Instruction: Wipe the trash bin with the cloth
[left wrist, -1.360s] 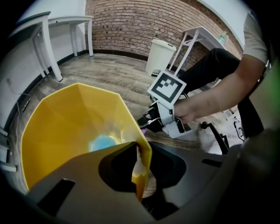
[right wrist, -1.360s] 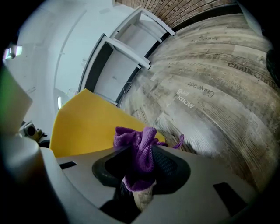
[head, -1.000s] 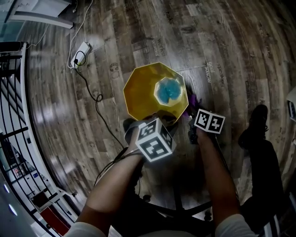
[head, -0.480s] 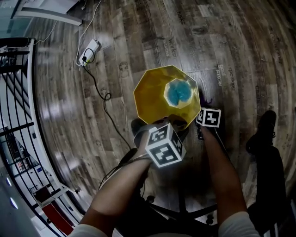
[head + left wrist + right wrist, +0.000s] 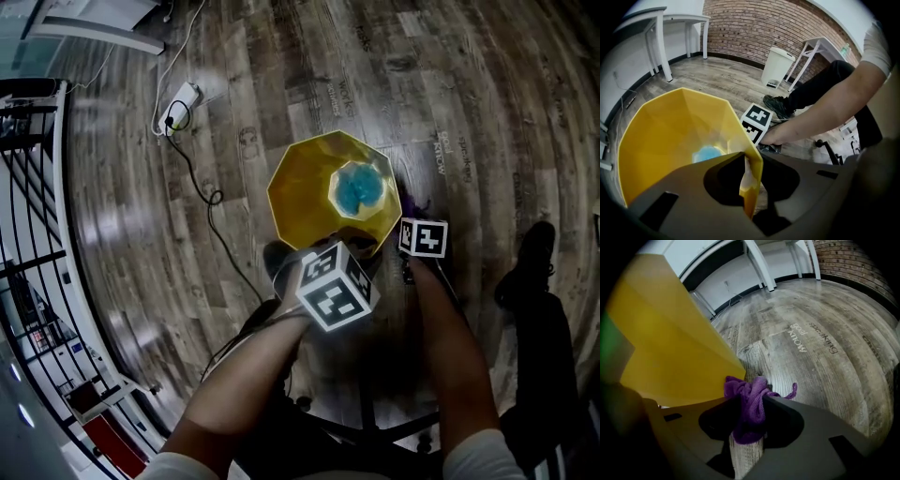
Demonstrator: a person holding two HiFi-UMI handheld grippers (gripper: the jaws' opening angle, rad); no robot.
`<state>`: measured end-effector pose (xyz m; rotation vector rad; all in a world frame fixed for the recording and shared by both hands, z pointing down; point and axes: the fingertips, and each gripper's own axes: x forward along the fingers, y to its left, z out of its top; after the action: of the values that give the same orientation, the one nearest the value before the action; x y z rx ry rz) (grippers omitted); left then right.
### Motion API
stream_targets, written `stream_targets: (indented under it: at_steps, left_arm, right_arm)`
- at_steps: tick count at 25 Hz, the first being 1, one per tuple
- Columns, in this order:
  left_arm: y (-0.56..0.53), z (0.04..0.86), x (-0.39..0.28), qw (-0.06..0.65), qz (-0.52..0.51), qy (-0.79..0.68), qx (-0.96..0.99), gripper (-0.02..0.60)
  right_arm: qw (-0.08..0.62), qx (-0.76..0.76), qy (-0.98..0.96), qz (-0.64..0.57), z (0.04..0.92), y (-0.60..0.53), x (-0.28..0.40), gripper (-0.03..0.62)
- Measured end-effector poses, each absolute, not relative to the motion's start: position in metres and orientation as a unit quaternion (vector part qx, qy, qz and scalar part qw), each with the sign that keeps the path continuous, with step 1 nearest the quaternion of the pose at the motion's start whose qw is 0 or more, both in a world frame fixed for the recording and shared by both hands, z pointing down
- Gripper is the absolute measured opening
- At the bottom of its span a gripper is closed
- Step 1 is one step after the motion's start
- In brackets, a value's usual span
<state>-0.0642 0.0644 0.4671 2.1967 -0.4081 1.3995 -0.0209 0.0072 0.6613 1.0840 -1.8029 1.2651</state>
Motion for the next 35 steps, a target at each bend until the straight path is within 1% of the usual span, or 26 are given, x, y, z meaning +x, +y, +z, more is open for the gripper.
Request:
stream_targets:
  at_steps: [4, 6, 8, 10, 12, 17, 19, 20, 21, 24, 29, 32, 35]
  left_arm:
    - [0.055, 0.468, -0.055, 0.270, 0.499, -0.175, 0.805, 0.057]
    - [0.053, 0.462, -0.051, 0.271, 0.490, -0.172, 0.811, 0.072]
    - [0.055, 0.451, -0.050, 0.249, 0.492, -0.156, 0.820, 0.118]
    - [0.060, 0.444, -0.055, 0.213, 0.509, -0.137, 0.823, 0.144]
    - [0.068, 0.445, -0.066, 0.191, 0.531, -0.117, 0.817, 0.147]
    - [0.080, 0.457, -0.091, 0.191, 0.567, -0.110, 0.794, 0.147]
    - [0.075, 0.459, -0.092, 0.187, 0.573, -0.118, 0.789, 0.143]
    - [0.073, 0.460, -0.093, 0.187, 0.576, -0.120, 0.786, 0.120]
    - [0.073, 0.462, -0.094, 0.189, 0.580, -0.122, 0.783, 0.078]
    - [0.074, 0.464, -0.094, 0.192, 0.583, -0.120, 0.780, 0.063]
    - [0.071, 0.460, -0.087, 0.187, 0.580, -0.117, 0.784, 0.032]
    - [0.071, 0.461, -0.088, 0.187, 0.582, -0.115, 0.783, 0.031]
    - [0.070, 0.459, -0.087, 0.185, 0.580, -0.114, 0.785, 0.029]
  right_arm:
    - [0.294, 0.436, -0.689, 0.499, 0.640, 0.010, -0.003, 0.144]
    - [0.274, 0.441, -0.689, 0.507, 0.627, 0.012, 0.003, 0.144]
    - [0.255, 0.445, -0.689, 0.512, 0.613, 0.014, 0.009, 0.144]
    - [0.233, 0.449, -0.692, 0.515, 0.599, 0.015, 0.015, 0.144]
    - [0.206, 0.453, -0.693, 0.521, 0.586, 0.015, 0.021, 0.144]
    - [0.111, 0.451, -0.680, 0.567, 0.553, 0.029, 0.020, 0.144]
    - [0.071, 0.438, -0.684, 0.579, 0.536, 0.034, 0.013, 0.144]
    - [0.051, 0.430, -0.688, 0.582, 0.527, 0.037, 0.008, 0.144]
    - [0.032, 0.422, -0.693, 0.583, 0.517, 0.039, 0.004, 0.144]
    - [-0.014, 0.403, -0.712, 0.575, 0.490, 0.041, -0.004, 0.144]
    - [-0.089, 0.375, -0.740, 0.552, 0.452, 0.033, 0.002, 0.144]
    - [-0.108, 0.346, -0.756, 0.546, 0.442, 0.031, -0.002, 0.144]
    - [-0.101, 0.333, -0.761, 0.547, 0.446, 0.029, -0.019, 0.144]
